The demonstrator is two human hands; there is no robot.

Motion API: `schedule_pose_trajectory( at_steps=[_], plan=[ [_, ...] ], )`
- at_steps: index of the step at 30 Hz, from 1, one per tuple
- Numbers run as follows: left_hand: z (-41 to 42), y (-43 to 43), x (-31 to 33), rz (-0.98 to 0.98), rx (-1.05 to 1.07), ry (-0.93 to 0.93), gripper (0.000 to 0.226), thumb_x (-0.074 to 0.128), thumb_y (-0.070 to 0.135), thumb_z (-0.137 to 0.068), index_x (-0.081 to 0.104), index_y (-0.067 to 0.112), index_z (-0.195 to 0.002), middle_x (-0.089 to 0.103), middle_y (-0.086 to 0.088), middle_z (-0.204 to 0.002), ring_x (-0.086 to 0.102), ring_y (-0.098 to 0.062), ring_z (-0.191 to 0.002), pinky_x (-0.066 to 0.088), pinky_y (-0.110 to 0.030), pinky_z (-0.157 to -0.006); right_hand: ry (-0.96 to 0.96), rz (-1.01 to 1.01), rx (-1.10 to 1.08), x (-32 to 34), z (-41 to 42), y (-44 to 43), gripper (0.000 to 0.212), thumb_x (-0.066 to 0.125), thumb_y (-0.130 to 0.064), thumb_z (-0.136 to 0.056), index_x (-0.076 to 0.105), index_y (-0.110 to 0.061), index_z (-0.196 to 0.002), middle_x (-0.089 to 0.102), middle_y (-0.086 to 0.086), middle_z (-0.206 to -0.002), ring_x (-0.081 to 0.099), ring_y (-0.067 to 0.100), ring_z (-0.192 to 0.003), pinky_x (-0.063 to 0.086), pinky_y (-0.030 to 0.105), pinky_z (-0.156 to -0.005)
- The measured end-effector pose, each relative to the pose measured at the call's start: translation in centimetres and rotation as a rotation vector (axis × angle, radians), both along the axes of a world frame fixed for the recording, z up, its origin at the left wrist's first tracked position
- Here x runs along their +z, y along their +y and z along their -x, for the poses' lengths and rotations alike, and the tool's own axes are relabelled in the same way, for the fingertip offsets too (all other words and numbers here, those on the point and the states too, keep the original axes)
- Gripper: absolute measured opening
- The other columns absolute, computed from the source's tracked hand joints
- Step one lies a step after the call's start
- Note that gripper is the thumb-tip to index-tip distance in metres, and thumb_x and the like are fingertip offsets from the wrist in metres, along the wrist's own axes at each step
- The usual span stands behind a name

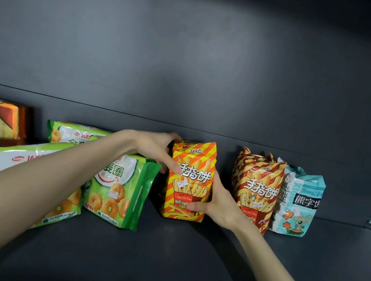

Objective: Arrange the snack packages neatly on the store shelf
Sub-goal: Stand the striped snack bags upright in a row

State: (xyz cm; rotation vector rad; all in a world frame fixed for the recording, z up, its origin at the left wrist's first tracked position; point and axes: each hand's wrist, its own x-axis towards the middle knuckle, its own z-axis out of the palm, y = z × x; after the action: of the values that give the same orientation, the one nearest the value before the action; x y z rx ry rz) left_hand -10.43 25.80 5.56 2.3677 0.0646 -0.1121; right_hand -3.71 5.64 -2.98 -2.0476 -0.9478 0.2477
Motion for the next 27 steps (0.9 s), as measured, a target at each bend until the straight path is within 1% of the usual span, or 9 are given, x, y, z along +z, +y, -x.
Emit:
schedule_pose_trajectory(
  at_steps=[2,4,6,8,10,15,17,21,27],
  plan=[
    [0.0,-0.4,0.1,0.013,-0.020,0.016,0.089,0.075,0.017,-0.078,0.016,0.020,-0.145,0.053,-0.005,-0.127,0.057,-0.024,-0.115,0.055,-0.037,-0.089,-0.002,0.006,-0.012,0.0,-0.1,-0.1,0.102,0.078,-0.015,-0.075,0.007,-0.027,-0.148,0.048,-0.013,-0.125,0.048,0.014,-0.124,0.041,0.037,-0.106],
    [-0.1,-0.8,0.1,-0.005,-0.047,0.031,0.090,0.073,0.015,-0.079,0.014,0.020,-0.147,0.051,-0.004,-0.130,0.054,-0.023,-0.119,0.054,-0.037,-0.089,0.006,0.039,-0.004,0.0,0.0,-0.2,0.102,0.079,-0.015,-0.073,0.008,-0.026,-0.146,0.047,-0.014,-0.122,0.048,0.014,-0.124,0.041,0.032,-0.103],
    [-0.2,-1.2,0.1,-0.048,-0.056,0.046,0.094,0.075,0.012,-0.078,0.012,0.021,-0.147,0.052,-0.006,-0.132,0.057,-0.025,-0.115,0.055,-0.038,-0.088,0.017,0.080,0.011,-0.2,0.2,-0.1,0.108,0.081,-0.013,-0.070,0.004,-0.026,-0.144,0.046,-0.016,-0.120,0.048,0.011,-0.121,0.041,0.027,-0.099],
    [-0.3,-1.5,0.0,-0.087,-0.052,0.051,0.102,0.078,0.010,-0.074,0.008,0.022,-0.147,0.053,-0.006,-0.128,0.062,-0.025,-0.106,0.059,-0.032,-0.079,0.010,0.087,0.004,-0.5,0.2,0.0,0.114,0.082,-0.011,-0.068,0.000,-0.025,-0.146,0.046,-0.013,-0.123,0.047,0.013,-0.123,0.040,0.028,-0.100],
    [-0.3,-1.6,-0.1,-0.079,-0.041,0.037,0.106,0.079,0.006,-0.072,0.007,0.022,-0.147,0.051,-0.003,-0.123,0.060,-0.025,-0.107,0.059,-0.028,-0.074,-0.003,0.068,-0.020,-0.6,0.2,0.1,0.111,0.081,-0.010,-0.070,0.001,-0.024,-0.147,0.045,-0.013,-0.123,0.046,0.015,-0.126,0.039,0.031,-0.102],
    [-0.4,-1.7,-0.2,-0.064,-0.028,0.044,0.104,0.079,0.011,-0.073,0.007,0.024,-0.147,0.051,-0.004,-0.128,0.059,-0.027,-0.113,0.058,-0.028,-0.078,-0.039,0.052,-0.050,-0.5,0.0,-0.3,0.103,0.079,-0.011,-0.073,0.008,-0.024,-0.146,0.046,-0.007,-0.132,0.045,0.017,-0.129,0.039,0.033,-0.104],
    [-0.3,-1.7,-0.3,-0.073,-0.029,0.051,0.105,0.079,0.014,-0.073,0.006,0.024,-0.147,0.050,-0.007,-0.134,0.059,-0.026,-0.115,0.056,-0.032,-0.085,-0.046,0.054,-0.053,-0.4,0.0,-0.4,0.101,0.079,-0.011,-0.073,0.009,-0.023,-0.145,0.046,-0.005,-0.134,0.044,0.018,-0.129,0.039,0.033,-0.104],
    [-0.2,-1.8,-0.2,-0.090,-0.036,0.067,0.104,0.079,0.014,-0.073,0.006,0.022,-0.146,0.051,-0.008,-0.134,0.059,-0.026,-0.115,0.052,-0.040,-0.094,-0.063,0.051,-0.058,-0.2,-0.1,-0.5,0.100,0.080,-0.011,-0.072,0.012,-0.023,-0.144,0.046,-0.005,-0.135,0.044,0.018,-0.129,0.040,0.034,-0.104],
    [-0.1,-1.7,-0.4,-0.072,-0.015,0.083,0.104,0.078,0.015,-0.075,0.002,0.019,-0.146,0.054,-0.009,-0.132,0.059,-0.025,-0.114,0.052,-0.037,-0.093,-0.071,0.050,-0.059,-0.1,-0.2,-0.6,0.101,0.081,-0.012,-0.070,0.014,-0.024,-0.144,0.047,-0.006,-0.133,0.045,0.017,-0.128,0.040,0.033,-0.103]
  ],
)
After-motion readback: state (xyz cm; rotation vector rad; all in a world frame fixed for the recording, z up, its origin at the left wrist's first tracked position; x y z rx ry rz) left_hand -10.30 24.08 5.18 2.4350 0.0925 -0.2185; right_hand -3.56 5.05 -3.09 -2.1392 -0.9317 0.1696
